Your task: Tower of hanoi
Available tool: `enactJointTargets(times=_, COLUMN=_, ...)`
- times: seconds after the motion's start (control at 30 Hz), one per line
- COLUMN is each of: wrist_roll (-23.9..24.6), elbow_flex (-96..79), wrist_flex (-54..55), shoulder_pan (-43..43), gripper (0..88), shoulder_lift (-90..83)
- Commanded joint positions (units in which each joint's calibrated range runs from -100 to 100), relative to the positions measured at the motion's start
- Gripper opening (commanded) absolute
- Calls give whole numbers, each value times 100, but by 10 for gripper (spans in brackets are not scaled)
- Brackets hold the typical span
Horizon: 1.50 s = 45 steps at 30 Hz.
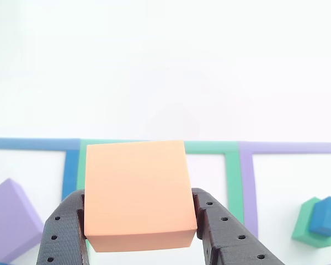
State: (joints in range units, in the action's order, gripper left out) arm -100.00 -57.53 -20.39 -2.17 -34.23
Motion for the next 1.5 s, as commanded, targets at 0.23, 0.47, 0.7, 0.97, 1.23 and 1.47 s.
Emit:
enactJointTargets(times=0.23, wrist_roll=0, elbow_flex=3549, wrist_flex=-4983, shoulder_pan=-702, gripper=94, shoulder_lift=-1240)
enactJointTargets(times=0.47, wrist_roll=0, elbow_flex=5121, wrist_flex=-6650, shoulder_pan=-1175, gripper=92, shoulder_lift=-1264)
enactJointTargets(times=0.7, wrist_roll=0, elbow_flex=5112, wrist_flex=-6739, shoulder_pan=-1548, gripper=91, shoulder_lift=-1352)
enactJointTargets(times=0.97, wrist_roll=0, elbow_flex=2940, wrist_flex=-4918, shoulder_pan=-1701, gripper=90, shoulder_lift=-1769)
enactJointTargets(times=1.23, wrist_roll=0, elbow_flex=487, wrist_flex=-1988, shoulder_pan=-1876, gripper=90, shoulder_lift=-1761)
enactJointTargets(times=1.47, wrist_roll=0, elbow_flex=-967, wrist_flex=683, shoulder_pan=-2029, gripper=91, shoulder_lift=-1096)
